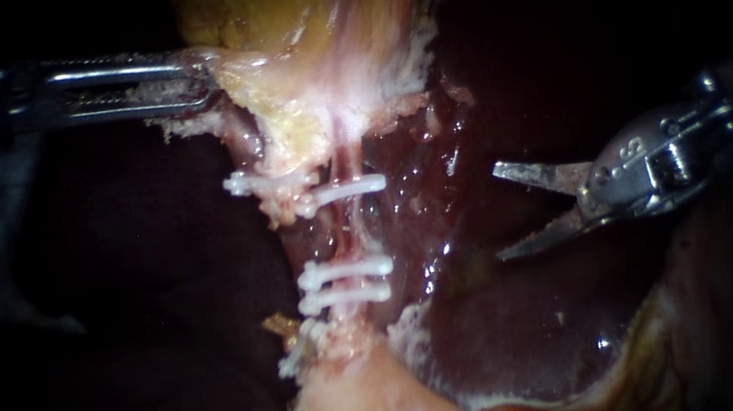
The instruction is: Go to the cutting position right tube
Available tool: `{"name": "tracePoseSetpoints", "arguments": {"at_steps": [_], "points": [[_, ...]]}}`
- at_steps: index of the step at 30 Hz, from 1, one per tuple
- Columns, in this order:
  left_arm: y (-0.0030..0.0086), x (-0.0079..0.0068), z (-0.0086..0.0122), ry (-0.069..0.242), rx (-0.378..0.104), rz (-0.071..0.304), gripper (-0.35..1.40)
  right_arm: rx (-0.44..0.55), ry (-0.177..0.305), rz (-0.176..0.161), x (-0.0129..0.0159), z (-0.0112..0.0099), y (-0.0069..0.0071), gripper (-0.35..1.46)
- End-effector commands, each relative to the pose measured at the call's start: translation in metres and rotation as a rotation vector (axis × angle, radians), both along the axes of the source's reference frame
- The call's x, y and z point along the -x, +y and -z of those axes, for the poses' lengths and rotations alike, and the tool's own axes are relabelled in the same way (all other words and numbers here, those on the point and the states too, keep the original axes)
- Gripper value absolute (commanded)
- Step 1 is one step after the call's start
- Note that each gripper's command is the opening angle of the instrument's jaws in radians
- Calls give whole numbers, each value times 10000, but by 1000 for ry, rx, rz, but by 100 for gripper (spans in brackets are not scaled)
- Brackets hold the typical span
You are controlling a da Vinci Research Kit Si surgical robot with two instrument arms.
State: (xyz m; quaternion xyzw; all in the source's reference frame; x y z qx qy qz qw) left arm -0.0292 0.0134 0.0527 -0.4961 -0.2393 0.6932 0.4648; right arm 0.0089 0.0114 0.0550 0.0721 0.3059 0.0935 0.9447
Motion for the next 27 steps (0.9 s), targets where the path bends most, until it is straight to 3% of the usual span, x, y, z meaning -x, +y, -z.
{"name": "tracePoseSetpoints", "arguments": {"at_steps": [1,6,12,19,22,27], "points": [[1,-1,2,-1,0,-1,-35,0,0,-1,0,0,0,144],[12,-14,20,-12,-14,-11,-35,-3,2,0,-1,0,0,144],[33,-39,57,-26,-14,30,-35,-3,2,1,-1,0,0,144],[33,-45,62,-23,-8,36,-35,-31,22,17,-5,1,0,144],[32,-43,61,-22,-7,36,-35,-51,66,30,-10,0,1,143],[32,-43,61,-22,-7,37,-35,-139,153,13,-24,-5,0,143]]}}
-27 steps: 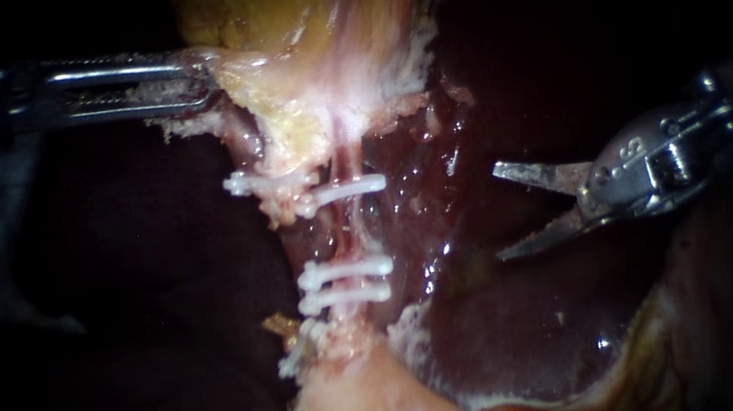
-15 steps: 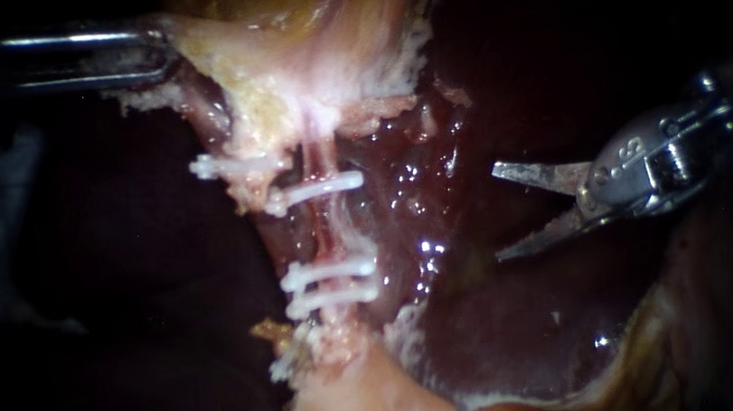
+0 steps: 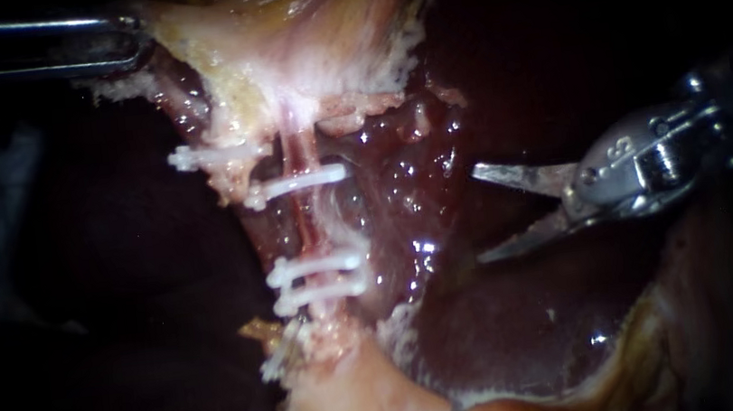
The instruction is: Go to the cutting position right tube
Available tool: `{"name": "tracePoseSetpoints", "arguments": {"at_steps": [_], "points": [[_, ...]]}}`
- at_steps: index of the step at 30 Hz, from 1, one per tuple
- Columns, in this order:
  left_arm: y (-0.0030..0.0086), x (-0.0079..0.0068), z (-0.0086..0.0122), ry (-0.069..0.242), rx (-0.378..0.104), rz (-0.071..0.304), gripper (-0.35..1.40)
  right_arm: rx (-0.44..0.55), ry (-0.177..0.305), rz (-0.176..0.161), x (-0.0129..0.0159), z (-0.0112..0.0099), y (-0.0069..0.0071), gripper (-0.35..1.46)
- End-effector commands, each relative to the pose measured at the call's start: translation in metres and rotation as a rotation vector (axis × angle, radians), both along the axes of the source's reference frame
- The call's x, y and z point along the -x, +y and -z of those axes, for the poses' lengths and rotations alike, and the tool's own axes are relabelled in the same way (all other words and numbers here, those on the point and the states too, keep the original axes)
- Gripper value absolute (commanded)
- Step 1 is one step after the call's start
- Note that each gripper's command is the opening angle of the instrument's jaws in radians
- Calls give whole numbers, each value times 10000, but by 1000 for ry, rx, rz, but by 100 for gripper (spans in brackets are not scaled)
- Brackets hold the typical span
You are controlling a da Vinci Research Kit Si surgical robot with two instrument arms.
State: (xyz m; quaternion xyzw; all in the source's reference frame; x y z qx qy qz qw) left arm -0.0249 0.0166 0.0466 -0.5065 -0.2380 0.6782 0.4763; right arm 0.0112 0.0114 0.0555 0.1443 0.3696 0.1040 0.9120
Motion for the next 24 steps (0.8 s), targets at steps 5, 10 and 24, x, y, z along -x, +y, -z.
{"name": "tracePoseSetpoints", "arguments": {"at_steps": [5,10,24], "points": [[-2,1,-1,2,1,1,-35,-65,47,-13,-19,-11,-2,141],[-3,2,-2,2,2,2,-35,-102,96,-28,-40,-29,-4,141],[-4,3,-3,3,3,2,-35,-200,172,-18,-88,-67,2,138]]}}
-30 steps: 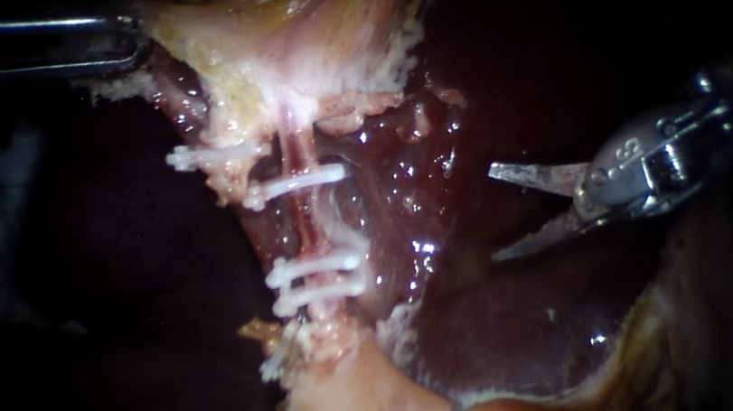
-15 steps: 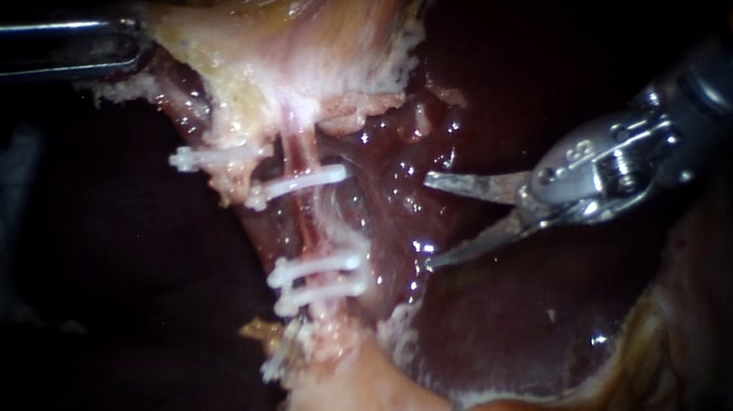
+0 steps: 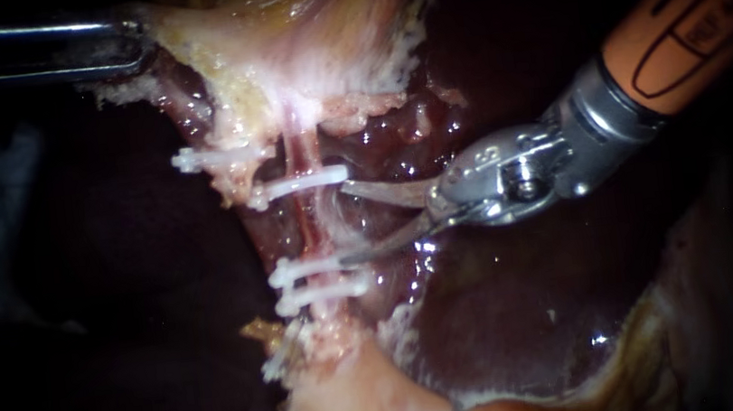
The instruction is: Go to the cutting position right tube
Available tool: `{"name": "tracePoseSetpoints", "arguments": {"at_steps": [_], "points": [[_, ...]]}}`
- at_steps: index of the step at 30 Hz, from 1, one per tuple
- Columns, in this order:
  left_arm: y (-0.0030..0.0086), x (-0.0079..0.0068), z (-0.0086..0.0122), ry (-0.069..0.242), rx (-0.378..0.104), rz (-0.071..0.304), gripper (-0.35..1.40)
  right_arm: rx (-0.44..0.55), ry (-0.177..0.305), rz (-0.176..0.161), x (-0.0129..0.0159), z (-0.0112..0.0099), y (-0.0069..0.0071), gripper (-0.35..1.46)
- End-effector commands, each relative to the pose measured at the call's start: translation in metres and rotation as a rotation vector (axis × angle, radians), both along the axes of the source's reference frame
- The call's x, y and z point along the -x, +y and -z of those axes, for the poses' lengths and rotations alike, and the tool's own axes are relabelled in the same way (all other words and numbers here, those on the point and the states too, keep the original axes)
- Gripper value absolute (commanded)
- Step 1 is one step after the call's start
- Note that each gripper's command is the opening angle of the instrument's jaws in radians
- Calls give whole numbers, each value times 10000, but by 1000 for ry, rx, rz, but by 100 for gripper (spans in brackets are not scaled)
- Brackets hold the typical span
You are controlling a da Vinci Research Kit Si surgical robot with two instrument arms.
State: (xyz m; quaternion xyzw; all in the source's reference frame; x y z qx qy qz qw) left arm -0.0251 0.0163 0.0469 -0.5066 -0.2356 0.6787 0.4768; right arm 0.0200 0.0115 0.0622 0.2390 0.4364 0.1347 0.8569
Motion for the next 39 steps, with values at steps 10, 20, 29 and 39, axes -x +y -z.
{"name": "tracePoseSetpoints", "arguments": {"at_steps": [10,20,29,39], "points": [[0,0,-1,0,0,-1,-35,-79,87,10,-27,-8,5,133],[0,0,-1,0,0,-1,-35,-145,155,54,-36,-11,-4,126],[0,1,-2,0,1,0,-35,-191,220,57,-58,-10,-5,121],[0,3,-2,1,1,1,-35,-200,215,8,-90,-11,-4,121]]}}
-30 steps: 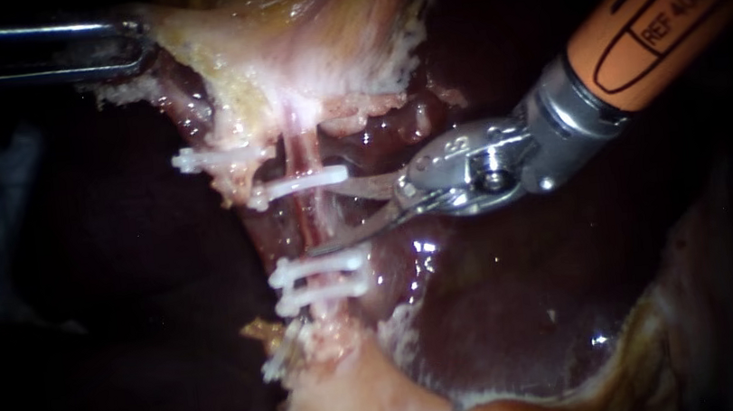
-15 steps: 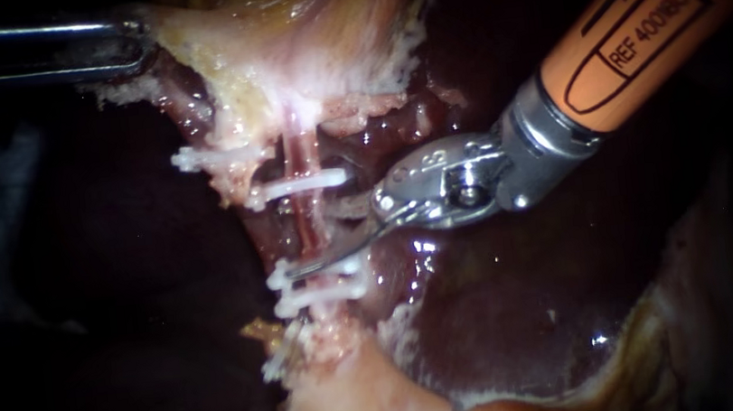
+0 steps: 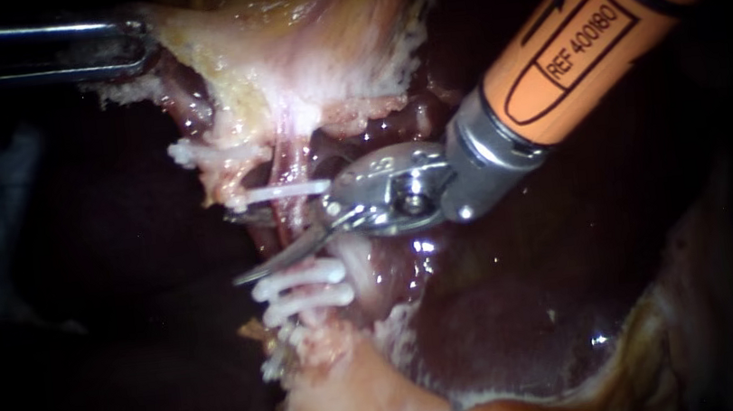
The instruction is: Go to the cutting position right tube
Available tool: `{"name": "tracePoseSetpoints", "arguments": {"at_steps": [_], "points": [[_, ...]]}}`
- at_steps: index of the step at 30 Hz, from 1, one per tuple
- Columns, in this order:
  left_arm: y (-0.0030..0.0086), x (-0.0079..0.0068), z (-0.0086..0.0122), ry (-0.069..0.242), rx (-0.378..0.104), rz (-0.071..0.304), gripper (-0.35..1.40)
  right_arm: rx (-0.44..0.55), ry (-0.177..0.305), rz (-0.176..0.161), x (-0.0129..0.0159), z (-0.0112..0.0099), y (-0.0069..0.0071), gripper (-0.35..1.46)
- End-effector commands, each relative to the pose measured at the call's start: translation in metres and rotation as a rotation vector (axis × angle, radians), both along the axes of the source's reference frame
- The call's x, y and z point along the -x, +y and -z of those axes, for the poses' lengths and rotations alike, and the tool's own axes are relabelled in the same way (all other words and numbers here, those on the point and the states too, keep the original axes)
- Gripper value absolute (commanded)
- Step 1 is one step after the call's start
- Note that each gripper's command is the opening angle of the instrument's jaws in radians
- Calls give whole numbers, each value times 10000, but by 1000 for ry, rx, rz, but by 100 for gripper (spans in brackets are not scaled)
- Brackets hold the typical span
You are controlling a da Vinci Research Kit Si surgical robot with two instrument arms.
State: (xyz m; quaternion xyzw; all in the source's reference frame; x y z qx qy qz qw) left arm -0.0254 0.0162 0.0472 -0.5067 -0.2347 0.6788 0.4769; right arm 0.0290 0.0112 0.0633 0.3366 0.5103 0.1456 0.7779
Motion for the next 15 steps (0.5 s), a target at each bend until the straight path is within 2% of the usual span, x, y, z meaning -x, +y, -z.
{"name": "tracePoseSetpoints", "arguments": {"at_steps": [1,8,15], "points": [[0,0,0,0,0,0,-35,-4,-3,-2,-2,-1,-1,121],[0,1,0,0,0,1,-35,-9,1,-10,-6,1,-4,123],[0,1,-1,0,0,1,-35,-32,51,6,-9,22,-12,124]]}}
